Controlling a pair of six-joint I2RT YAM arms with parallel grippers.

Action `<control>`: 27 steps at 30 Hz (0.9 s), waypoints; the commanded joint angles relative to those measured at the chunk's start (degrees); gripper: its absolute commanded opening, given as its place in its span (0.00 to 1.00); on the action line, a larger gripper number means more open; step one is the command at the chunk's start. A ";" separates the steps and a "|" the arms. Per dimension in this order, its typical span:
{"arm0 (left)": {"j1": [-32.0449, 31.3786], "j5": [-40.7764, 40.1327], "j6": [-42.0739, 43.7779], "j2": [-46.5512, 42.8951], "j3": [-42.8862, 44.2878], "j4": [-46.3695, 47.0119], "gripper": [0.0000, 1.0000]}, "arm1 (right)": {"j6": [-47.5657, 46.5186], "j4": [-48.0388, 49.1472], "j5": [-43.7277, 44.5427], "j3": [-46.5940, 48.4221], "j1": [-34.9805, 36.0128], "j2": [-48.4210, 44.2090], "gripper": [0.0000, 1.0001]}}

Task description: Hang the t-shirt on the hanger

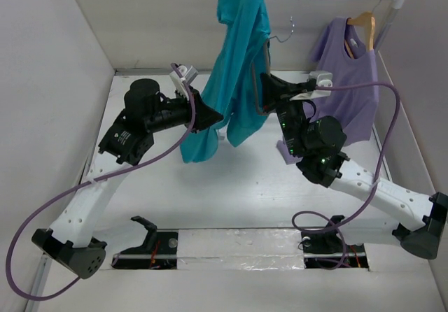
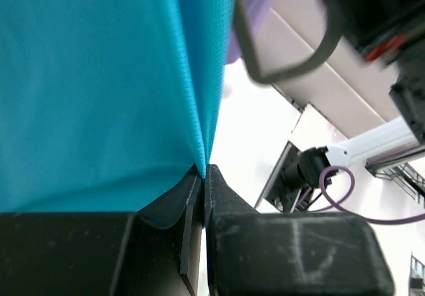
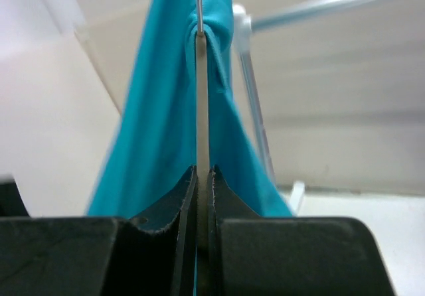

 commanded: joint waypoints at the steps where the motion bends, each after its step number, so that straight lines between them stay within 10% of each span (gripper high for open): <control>1: -0.30 1.40 1.61 -1.43 0.48 -6.77 0.00 | -1.13 15.68 2.20 6.20 -0.25 1.77 0.00; 7: -0.30 -5.20 4.25 -0.73 6.19 -11.08 0.00 | -2.27 15.43 0.28 7.62 -0.25 1.96 0.00; 14: -0.30 -14.96 2.23 3.83 22.85 -10.47 0.48 | -1.13 8.05 -3.07 5.07 -0.25 -2.78 0.00; 27: -0.30 -9.68 -5.68 21.76 42.14 5.60 0.47 | 3.69 -4.52 -7.73 7.97 -0.25 -2.88 0.00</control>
